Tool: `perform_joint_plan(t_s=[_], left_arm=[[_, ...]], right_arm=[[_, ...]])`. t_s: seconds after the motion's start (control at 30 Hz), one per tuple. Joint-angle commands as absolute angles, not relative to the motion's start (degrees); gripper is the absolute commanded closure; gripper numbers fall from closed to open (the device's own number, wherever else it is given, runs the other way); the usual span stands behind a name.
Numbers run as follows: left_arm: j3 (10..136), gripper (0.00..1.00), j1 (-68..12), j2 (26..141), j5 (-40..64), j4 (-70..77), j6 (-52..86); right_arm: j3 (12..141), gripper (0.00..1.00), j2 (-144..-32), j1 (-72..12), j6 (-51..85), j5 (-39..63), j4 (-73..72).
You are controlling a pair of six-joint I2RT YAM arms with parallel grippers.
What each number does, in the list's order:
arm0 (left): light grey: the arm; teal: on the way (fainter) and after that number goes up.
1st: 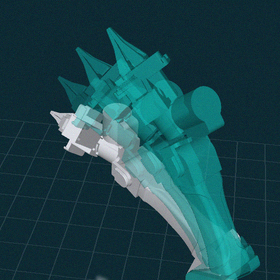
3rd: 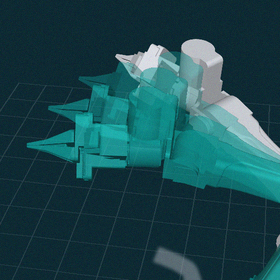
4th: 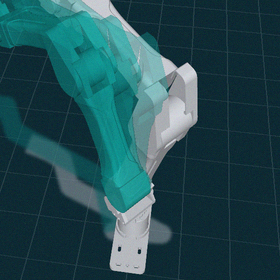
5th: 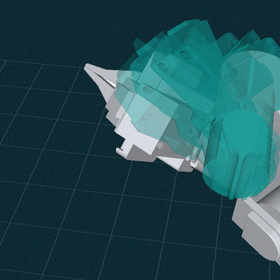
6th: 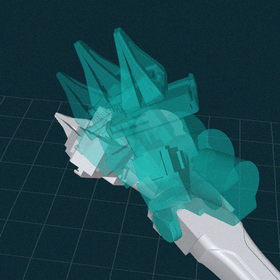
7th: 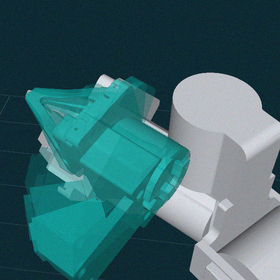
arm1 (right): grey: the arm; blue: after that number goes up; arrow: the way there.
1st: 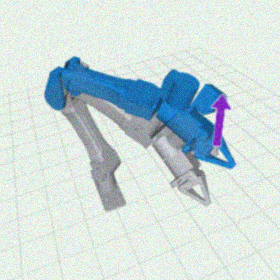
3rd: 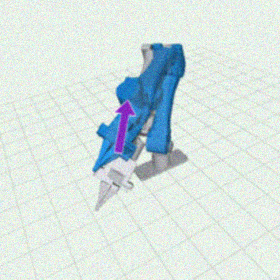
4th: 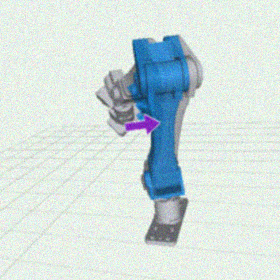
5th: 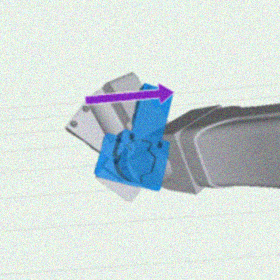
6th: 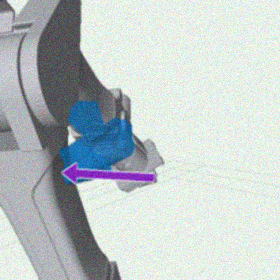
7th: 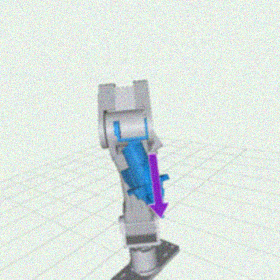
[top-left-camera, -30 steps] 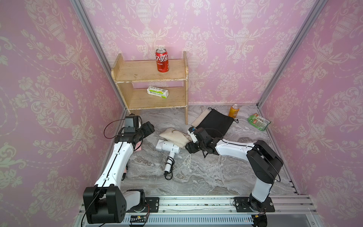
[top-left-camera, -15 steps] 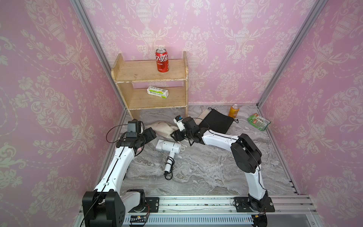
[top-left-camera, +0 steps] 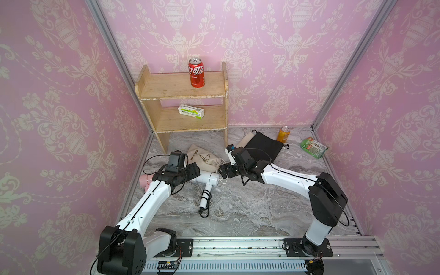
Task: Pack away hair dryers
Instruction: Move the drawstring bag to the center of the board.
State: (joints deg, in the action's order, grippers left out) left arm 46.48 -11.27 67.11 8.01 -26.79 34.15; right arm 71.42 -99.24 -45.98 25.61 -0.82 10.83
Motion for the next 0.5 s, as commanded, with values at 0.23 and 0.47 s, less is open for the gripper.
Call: perform_joint_plan(t_s=[0.23, 0.47], left_arm=[[48.6, 0.16, -15.6, 69.6, 6.1, -23.6, 33.4], [51.2, 0.05, -16.1, 67.4, 3.8, -24.5, 31.4]], right_arm=[[71.0, 0.09, -94.8, -53.9, 42.6, -13.0, 23.2], [70.8, 0.11, -95.2, -58.3, 51.8, -15.2, 23.9]])
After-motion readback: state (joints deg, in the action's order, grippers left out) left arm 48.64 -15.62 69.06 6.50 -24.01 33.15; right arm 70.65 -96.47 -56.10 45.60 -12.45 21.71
